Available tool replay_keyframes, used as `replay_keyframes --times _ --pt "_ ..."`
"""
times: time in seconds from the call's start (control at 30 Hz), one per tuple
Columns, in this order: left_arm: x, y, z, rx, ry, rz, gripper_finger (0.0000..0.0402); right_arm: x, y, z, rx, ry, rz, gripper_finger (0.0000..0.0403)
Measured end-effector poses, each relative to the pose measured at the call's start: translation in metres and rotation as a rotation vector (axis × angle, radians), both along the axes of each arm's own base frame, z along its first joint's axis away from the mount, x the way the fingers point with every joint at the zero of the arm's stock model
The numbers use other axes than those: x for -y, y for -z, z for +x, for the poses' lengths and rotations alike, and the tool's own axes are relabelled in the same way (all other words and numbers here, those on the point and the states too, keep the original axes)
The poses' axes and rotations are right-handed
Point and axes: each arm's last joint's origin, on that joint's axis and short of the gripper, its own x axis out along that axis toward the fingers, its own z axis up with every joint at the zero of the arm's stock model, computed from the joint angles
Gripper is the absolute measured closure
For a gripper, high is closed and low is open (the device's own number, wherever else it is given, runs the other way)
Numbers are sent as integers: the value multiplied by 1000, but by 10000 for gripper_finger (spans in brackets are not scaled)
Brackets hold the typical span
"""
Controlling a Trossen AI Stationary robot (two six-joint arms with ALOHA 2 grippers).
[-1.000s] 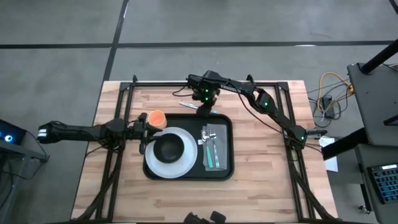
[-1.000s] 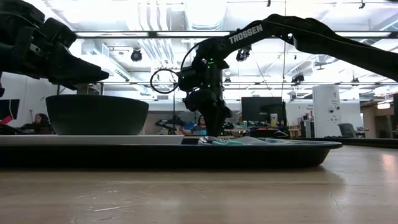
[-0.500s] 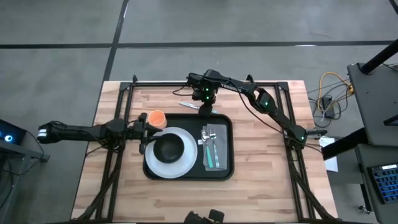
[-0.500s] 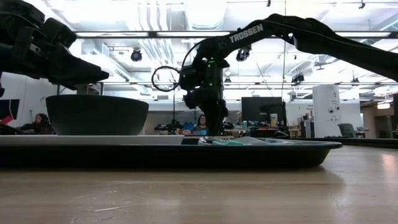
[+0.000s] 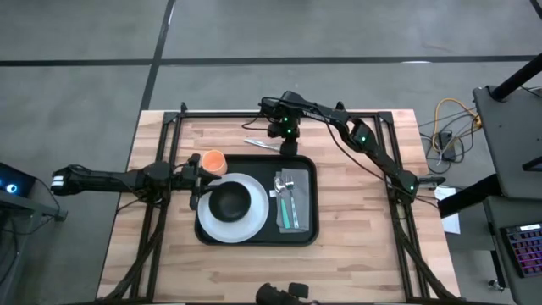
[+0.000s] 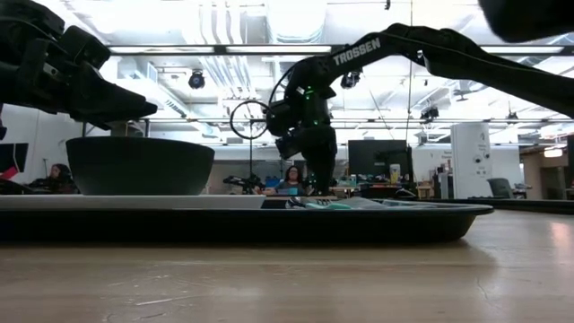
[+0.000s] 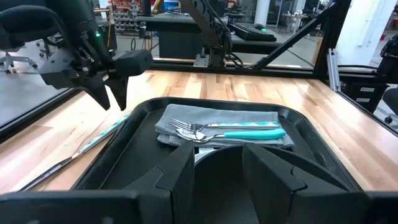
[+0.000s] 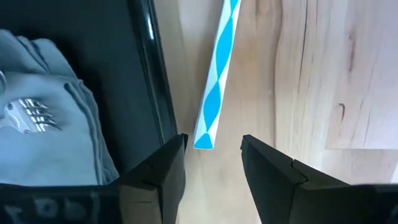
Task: Set up tray
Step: Put the blue knife on top of the gray napkin beside the blue fork on the black serving tray
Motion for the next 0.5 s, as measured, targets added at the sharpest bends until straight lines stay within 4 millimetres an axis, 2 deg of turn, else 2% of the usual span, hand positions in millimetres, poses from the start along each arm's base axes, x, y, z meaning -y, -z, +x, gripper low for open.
replay_keyframes --times 0.2,0.5 --pt "0 0 0 1 0 0 283 0 8 0 -4 -14 5 255" --pt "-1 0 0 1 -35 7 283 -4 34 -7 -71 -25 42 255"
